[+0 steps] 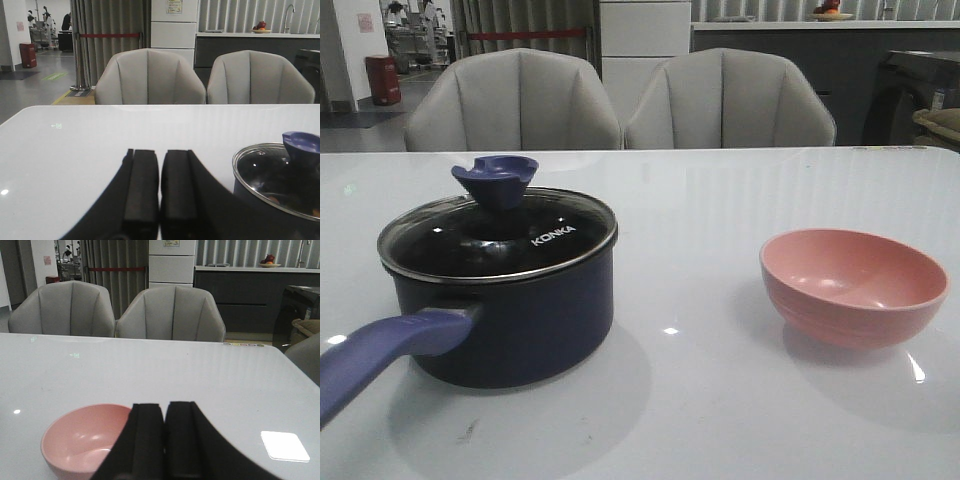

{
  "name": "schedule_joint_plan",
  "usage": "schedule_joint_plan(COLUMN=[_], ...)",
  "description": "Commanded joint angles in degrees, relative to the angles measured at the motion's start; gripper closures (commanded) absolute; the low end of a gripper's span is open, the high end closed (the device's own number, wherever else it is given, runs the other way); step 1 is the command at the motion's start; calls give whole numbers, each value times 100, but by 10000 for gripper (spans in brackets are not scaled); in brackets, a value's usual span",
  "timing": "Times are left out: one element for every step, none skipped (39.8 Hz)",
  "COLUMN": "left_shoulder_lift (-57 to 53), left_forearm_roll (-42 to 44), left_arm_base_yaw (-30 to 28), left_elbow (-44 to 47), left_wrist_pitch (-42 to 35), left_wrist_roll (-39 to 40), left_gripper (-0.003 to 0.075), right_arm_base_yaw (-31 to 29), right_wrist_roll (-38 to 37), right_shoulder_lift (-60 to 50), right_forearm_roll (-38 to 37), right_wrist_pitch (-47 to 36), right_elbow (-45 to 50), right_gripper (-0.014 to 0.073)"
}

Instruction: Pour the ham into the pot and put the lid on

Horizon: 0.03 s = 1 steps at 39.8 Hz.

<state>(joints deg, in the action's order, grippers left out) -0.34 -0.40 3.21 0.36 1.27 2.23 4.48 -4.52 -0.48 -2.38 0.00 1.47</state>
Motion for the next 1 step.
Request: schedule_joint_plan(left_shoulder_lift=[-112], left_forearm_roll=[-5], left_arm_base_yaw=[42], left_elbow=[183], left_wrist_pitch=[-495], left_wrist_roll=[56], left_gripper=[606], right_arm_base_yaw=[-42], right_wrist_roll=[-4], right_shoulder_lift=[-115], right_forearm_roll=[-87], right_wrist_pitch=[-393], right_elbow=[63], right_gripper=[452])
